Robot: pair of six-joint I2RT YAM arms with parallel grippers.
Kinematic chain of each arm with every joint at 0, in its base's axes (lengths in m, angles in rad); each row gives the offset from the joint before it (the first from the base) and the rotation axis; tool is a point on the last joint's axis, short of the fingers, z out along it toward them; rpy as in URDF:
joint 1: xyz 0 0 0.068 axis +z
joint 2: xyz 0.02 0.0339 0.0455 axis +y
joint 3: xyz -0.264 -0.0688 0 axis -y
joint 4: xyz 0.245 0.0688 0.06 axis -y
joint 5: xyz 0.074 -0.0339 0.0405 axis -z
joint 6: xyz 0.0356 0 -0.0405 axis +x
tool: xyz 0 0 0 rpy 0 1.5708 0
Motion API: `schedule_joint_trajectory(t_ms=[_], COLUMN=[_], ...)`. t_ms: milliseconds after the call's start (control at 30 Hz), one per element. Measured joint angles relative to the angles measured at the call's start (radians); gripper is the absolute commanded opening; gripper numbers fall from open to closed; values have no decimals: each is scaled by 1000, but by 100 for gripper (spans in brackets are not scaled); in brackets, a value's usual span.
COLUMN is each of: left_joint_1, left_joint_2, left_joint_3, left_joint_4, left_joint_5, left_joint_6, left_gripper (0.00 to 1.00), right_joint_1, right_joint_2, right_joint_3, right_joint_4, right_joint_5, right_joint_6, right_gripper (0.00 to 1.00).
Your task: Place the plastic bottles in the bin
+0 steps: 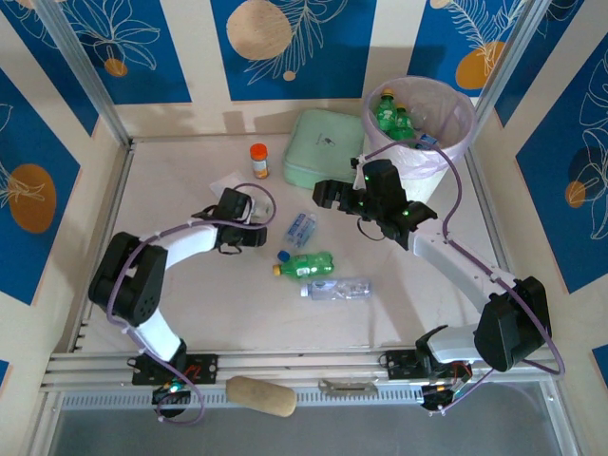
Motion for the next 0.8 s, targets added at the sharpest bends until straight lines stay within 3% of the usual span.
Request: schedule_joint_trajectory(t_ms=[367, 800], left_joint_1=[-8, -143], left_joint_2=[-316, -441], left_joint_3=[-187, -312], left_joint_4=[301, 505], left_joint_5=[145, 101], left_joint_6=[-60, -119], left_gripper=[51, 51], right_joint_1=[85, 161], right_joint_2=[106, 267], right_joint_3=[59, 127], right_joint_4=[66, 209], right_joint_5=[-101, -218], right_joint_6=[78, 192], right_gripper=[99, 94])
